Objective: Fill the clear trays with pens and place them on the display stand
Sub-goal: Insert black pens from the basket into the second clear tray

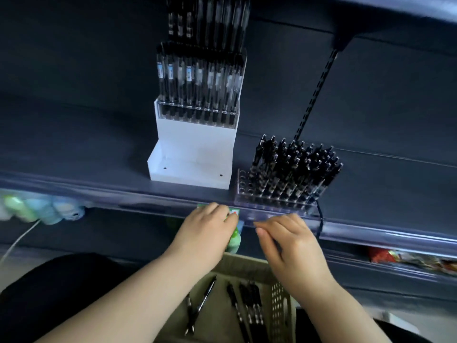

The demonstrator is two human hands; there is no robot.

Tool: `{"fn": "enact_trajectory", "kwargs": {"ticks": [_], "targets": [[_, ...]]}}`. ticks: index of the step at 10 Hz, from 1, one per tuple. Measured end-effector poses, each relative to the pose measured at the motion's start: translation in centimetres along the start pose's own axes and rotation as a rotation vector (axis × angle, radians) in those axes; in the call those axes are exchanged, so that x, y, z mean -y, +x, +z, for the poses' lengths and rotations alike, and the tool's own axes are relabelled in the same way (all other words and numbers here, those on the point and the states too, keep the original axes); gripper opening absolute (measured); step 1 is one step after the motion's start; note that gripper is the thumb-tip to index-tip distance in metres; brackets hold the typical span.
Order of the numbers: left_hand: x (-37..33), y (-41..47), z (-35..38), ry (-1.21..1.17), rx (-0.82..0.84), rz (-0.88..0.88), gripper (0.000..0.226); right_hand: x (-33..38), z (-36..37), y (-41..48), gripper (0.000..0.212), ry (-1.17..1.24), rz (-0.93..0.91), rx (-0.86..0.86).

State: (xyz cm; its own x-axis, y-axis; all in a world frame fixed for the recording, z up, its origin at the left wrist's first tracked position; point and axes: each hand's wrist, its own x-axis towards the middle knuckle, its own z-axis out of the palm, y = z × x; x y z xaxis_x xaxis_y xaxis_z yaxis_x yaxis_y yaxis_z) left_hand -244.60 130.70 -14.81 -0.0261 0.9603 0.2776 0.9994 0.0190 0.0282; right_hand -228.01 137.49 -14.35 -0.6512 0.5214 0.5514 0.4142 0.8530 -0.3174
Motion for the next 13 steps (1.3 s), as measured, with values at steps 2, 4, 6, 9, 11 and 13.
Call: {"fn": "enact_trajectory", "kwargs": {"ticks": [2, 4, 6, 9, 11, 13], "targets": [[-0.7, -4.4, 6.4, -0.045, 0.441, -0.25, 0.024, -1.0, 4.3, -4.3, 0.027, -0.074, 0.397, 0.528], [-1.3, -7.1, 12.0, -0.343, 0.71, -0.724, 0.036, -0.9, 9.4, -8.3, 0.026, -0.05, 0.745, 0.821], [-1.7, -6.7, 14.9, -0.596, 0.737, -0.927, 0.039, -1.4, 13.5, -9.1, 0.029, 0.012, 0.903, 0.882], [-1.7, -6.2, 17.3, -0.596, 0.739, -1.048, 0.038, -2.6, 17.3, -8.7, 0.031, -0.134, 0.842, 1.044], [-1.7, -6.5, 17.5, -0.423, 0.765, -0.877, 0.031, -2.4, 18.6, -8.2, 0.031, -0.13, 0.88, 1.024], [-1.9, -6.2, 15.7, -0.498, 0.524, -0.799, 0.024, -1.0, 16.9, -7.2, 0.031, -0.024, 0.838, 0.895]]}}
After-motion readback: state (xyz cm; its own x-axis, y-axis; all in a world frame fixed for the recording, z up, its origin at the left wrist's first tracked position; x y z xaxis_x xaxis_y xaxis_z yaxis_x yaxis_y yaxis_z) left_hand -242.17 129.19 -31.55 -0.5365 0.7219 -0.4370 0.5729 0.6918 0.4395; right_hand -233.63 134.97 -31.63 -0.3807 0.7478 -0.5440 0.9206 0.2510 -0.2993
